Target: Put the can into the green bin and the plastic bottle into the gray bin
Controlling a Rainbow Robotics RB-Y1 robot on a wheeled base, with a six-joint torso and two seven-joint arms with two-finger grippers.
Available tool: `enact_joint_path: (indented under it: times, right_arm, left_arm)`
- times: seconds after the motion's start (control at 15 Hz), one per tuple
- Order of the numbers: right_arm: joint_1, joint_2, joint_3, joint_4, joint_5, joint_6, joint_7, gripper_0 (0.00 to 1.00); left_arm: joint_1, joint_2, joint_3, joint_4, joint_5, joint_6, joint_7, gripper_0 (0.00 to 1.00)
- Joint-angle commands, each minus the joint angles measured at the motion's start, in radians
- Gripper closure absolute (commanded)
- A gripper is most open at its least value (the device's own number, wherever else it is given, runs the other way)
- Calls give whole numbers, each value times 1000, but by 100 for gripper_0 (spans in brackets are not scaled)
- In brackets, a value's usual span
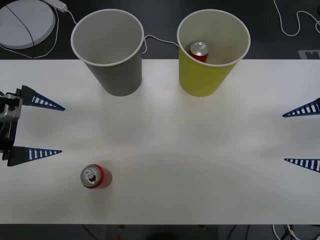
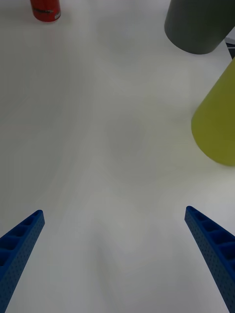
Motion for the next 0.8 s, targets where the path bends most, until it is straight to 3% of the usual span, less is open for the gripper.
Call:
enact_joint_path:
  times: [0.07, 0.8]
  right_arm:
    - [0, 0, 0, 0, 0, 0, 0, 0]
    - [0, 0, 0, 0, 0, 0, 0, 0]
  left_arm:
    - [0, 0, 0, 0, 0, 0, 0, 0]
    - [32, -9, -14, 31, -6, -18, -43, 0]
